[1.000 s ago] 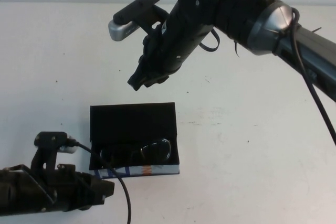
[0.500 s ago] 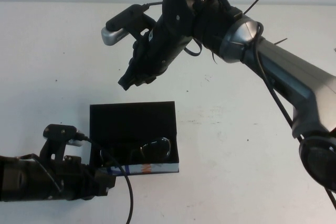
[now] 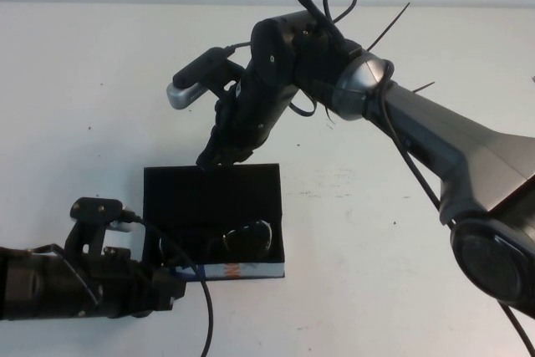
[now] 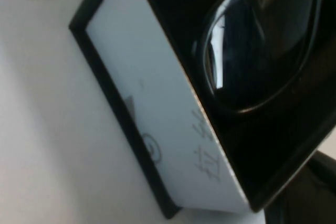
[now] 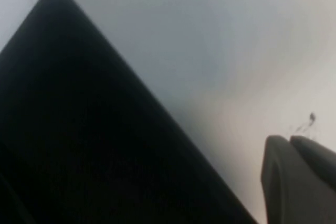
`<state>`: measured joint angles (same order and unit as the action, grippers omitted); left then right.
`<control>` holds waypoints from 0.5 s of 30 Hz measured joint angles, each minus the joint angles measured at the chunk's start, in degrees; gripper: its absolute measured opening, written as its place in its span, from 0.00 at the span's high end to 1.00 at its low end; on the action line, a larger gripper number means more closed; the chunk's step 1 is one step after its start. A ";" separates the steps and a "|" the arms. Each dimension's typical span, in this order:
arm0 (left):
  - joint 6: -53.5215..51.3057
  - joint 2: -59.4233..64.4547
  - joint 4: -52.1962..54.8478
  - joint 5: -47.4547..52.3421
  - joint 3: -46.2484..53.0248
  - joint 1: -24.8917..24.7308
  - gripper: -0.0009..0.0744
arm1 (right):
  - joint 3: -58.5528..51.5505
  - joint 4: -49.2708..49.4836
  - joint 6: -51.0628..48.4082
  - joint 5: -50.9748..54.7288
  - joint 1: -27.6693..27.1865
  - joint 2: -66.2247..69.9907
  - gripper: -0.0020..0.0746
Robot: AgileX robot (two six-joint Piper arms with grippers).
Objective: Return glasses to glasses case
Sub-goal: Close the glasses case
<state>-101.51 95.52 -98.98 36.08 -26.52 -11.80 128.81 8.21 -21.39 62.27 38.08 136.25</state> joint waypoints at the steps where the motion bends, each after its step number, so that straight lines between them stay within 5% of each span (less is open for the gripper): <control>1: 0.00 0.00 0.00 0.00 0.00 0.00 0.99 | 0.00 0.13 -0.14 0.85 0.00 0.00 0.99; 15: -0.20 0.00 0.10 0.00 0.00 0.00 0.99 | 0.12 2.67 -0.85 6.99 -0.59 -0.24 0.99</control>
<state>-101.70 95.52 -98.88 36.08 -26.52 -11.80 128.93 10.88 -22.23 69.26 37.50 136.01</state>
